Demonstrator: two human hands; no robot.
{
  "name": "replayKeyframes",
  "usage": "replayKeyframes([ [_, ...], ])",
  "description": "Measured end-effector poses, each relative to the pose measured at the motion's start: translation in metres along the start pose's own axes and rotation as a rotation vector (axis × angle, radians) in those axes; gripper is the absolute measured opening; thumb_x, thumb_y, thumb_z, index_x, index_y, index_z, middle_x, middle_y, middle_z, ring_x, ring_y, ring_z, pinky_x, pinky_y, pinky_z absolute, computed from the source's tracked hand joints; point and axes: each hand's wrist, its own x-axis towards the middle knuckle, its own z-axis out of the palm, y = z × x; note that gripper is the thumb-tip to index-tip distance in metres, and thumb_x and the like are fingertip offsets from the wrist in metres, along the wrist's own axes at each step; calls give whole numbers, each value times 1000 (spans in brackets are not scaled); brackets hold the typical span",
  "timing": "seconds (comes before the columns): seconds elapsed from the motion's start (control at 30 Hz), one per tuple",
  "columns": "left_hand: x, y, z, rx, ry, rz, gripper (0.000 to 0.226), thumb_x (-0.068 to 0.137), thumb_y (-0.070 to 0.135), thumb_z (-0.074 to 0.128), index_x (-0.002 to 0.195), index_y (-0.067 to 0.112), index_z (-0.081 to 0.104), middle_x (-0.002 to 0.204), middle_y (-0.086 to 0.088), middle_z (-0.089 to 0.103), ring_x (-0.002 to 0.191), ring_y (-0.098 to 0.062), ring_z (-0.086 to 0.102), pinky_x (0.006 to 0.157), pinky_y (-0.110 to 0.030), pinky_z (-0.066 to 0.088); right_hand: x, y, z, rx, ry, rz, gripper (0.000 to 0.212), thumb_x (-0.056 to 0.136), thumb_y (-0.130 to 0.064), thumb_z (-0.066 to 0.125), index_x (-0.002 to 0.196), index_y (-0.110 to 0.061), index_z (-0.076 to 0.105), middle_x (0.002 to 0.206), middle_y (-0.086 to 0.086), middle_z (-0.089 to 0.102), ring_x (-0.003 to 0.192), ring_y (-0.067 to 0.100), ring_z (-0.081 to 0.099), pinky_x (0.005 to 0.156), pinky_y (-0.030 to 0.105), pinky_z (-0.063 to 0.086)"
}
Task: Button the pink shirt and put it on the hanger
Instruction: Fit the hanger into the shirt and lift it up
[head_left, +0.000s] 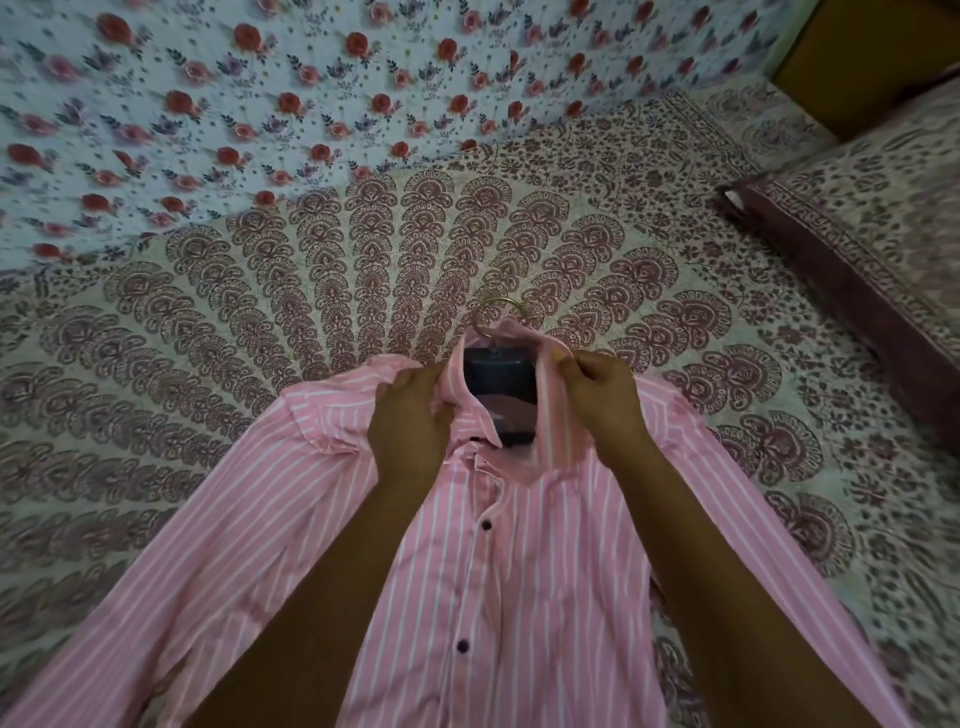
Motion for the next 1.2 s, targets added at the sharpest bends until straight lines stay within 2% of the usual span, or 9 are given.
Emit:
replayKeyframes([
  [0.13, 5, -3, -5, 13, -37, -11, 36, 80, 14, 65, 115, 15, 58, 111, -11, 63, 102, -37, 55, 80, -44, 47, -5, -5, -12, 329, -157, 340, 18, 93, -15, 50, 83, -5, 62, 64, 5, 52, 64, 16, 48, 56, 24, 38],
  [0.27, 2, 0, -6, 3, -54, -12, 35, 78, 10, 66, 113, 13, 59, 108, -14, 65, 101, -37, 57, 79, -45, 48, -15, 10, -14, 488, -238, 329, 16, 91, -18, 54, 85, -14, 67, 67, -1, 70, 64, 13, 65, 62, 22, 53],
  [0.33, -2, 1, -5, -37, -44, -10, 34, 77, 7, 66, 110, 12, 61, 105, -14, 67, 100, -37, 59, 79, -43, 47, -19, 16, -14, 379, -213, 230, 14, 88, -26, 59, 82, -18, 69, 76, 3, 68, 73, 15, 63, 74, 27, 51],
  [0.5, -12, 2, -8, -66, -10, 5, 32, 76, 2, 64, 107, 9, 63, 102, -17, 68, 96, -38, 60, 75, -38, 43, -15, 10, -20, 44, -169, -62, 48, 92, -21, 54, 50, -22, 29, 45, -12, 25, 44, 4, 23, 50, 25, 19],
  [0.67, -16, 4, -8, -46, 1, -8, 32, 78, 1, 62, 108, 11, 62, 102, -16, 68, 97, -38, 60, 76, -39, 45, -11, 0, -5, 12, -119, -100, 34, 95, -11, 40, 62, -19, 40, 60, -4, 37, 57, 9, 33, 52, 24, 27],
  [0.83, -16, 5, -8, -27, -3, -18, 27, 79, 2, 60, 105, 9, 61, 101, -17, 67, 96, -39, 59, 74, -39, 43, -19, 1, 9, 39, -74, -121, 16, 91, -26, 49, 90, -17, 63, 83, -2, 59, 81, 15, 54, 74, 29, 41],
  [0.97, -24, 3, -8, -40, 8, -17, 34, 76, -2, 59, 108, 10, 62, 102, -18, 67, 96, -39, 59, 75, -41, 45, -18, -2, 2, -35, -62, -129, 23, 90, -23, 55, 86, -6, 70, 71, 3, 58, 71, 17, 52, 70, 29, 39],
  [1.1, -29, 1, -7, -53, 12, 1, 41, 74, -5, 57, 112, 11, 62, 104, -17, 67, 97, -39, 60, 76, -40, 46, -16, -9, -3, -10, -97, -42, 26, 87, -19, 59, 85, 4, 69, 99, 27, 68, 90, 31, 65, 77, 30, 47],
  [1.2, -30, 0, -8, -46, 17, 9, 43, 73, -5, 58, 113, 11, 62, 104, -16, 68, 96, -38, 61, 76, -39, 46, -19, -15, -10, 155, -179, 179, 29, 85, -16, 61, 90, 12, 64, 88, 28, 68, 70, 21, 59, 59, 22, 42],
])
